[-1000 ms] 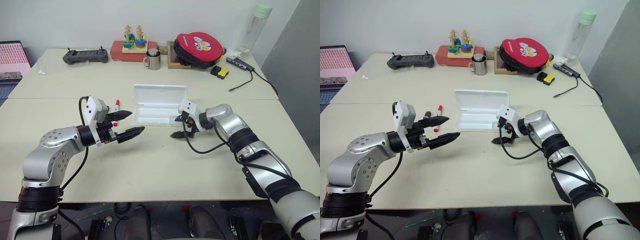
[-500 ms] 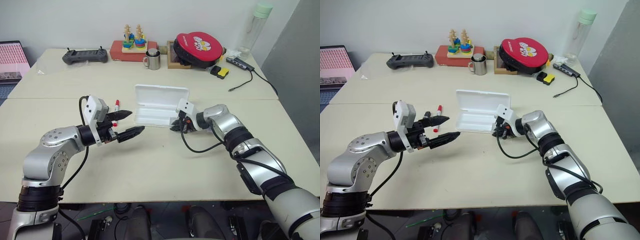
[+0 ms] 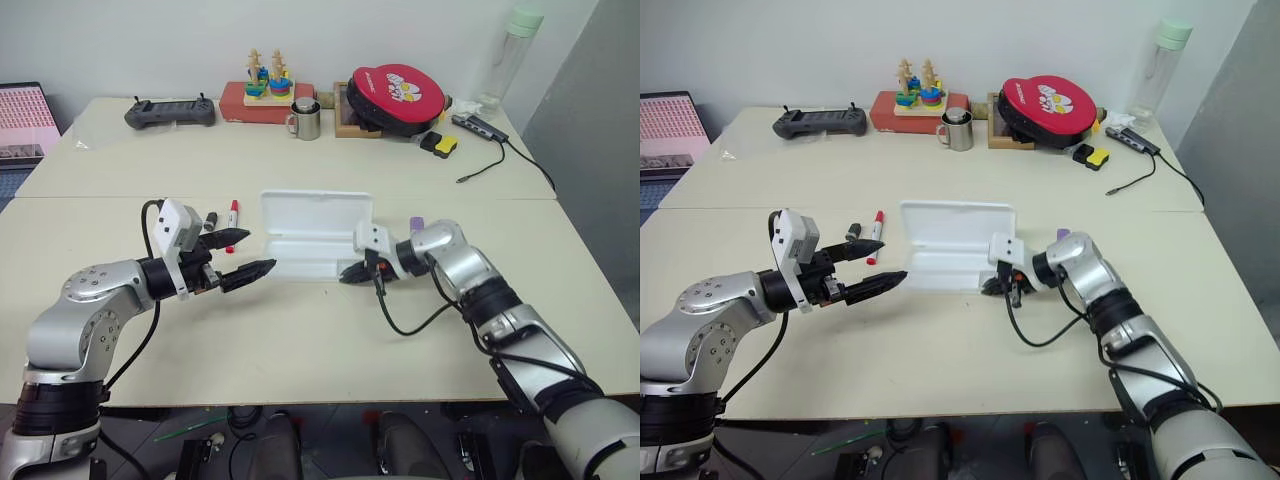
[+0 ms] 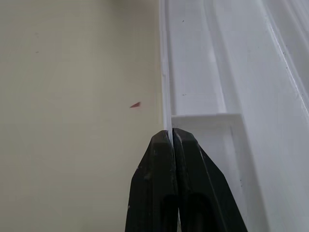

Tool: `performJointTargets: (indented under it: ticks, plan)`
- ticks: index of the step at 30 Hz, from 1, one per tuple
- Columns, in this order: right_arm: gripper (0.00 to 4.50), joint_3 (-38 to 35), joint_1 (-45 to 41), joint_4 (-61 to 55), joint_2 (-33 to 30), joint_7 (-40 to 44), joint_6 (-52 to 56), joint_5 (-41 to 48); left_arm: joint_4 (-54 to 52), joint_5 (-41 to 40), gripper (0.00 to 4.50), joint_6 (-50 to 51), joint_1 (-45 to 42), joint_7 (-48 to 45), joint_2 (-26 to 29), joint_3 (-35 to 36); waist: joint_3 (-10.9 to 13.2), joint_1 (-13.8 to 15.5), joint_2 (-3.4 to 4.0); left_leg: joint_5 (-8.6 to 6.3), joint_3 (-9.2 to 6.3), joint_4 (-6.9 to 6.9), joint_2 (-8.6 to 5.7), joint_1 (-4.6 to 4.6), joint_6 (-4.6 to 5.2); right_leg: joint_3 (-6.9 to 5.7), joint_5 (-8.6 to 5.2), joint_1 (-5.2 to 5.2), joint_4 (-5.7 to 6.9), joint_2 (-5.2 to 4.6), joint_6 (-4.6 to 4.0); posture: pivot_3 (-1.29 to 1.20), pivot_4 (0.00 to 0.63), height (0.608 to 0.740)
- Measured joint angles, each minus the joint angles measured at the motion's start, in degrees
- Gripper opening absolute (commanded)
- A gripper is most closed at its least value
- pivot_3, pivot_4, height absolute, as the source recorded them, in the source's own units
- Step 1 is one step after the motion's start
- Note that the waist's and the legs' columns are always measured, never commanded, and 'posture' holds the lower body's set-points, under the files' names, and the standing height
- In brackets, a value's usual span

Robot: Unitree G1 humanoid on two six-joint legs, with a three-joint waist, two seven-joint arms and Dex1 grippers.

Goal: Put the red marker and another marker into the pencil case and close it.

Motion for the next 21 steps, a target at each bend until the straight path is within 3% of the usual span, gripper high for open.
performJointTargets:
  ticks: [3, 6, 15, 21]
  plan:
    - [0.05, 0.1, 1.3, -3.1, -0.2, -0.1, 1.7, -0.1, 0.0, 0.0, 4.50, 0.3, 1.0, 0.2, 0.4, 0.4, 0.0, 0.0, 0.00, 0.00, -0.01, 0.01, 0.01, 0.02, 0.00, -0.01, -0.12, 0.00, 0.01, 0.00, 0.20, 0.00, 0.150, 0.740]
    - [0.63, 0.2, 2.8, -5.5, -0.5, -0.2, 3.5, -0.1, 1.2, 0.2, 4.50, 0.5, 2.3, 1.3, 0.6, 1.3, 0.0, 0.0, 0.00, 0.00, -0.01, 0.02, 0.01, 0.04, 0.00, 0.00, -0.12, 0.02, 0.01, 0.00, 0.20, 0.00, 0.150, 0.740]
    - [3.05, -3.2, 2.1, -10.7, 1.6, -2.9, 8.9, 4.6, 3.4, 0.0, 4.50, 5.6, 4.5, 12.0, -3.3, 7.1, 0.0, 0.0, 0.00, 0.00, -0.01, 0.03, 0.02, 0.03, 0.00, 0.00, -0.11, 0.01, 0.03, 0.01, 0.21, 0.00, 0.150, 0.740]
    - [4.47, -12.0, -0.9, -23.8, 3.0, -7.3, 17.4, 14.4, 13.7, 7.9, 4.50, 3.5, 0.4, 25.8, -8.6, 6.6, -0.1, 0.6, -0.13, 0.00, -0.11, 0.06, 0.02, 0.03, 0.00, -0.07, -0.10, 0.07, 0.01, 0.03, 0.21, 0.00, 0.150, 0.740]
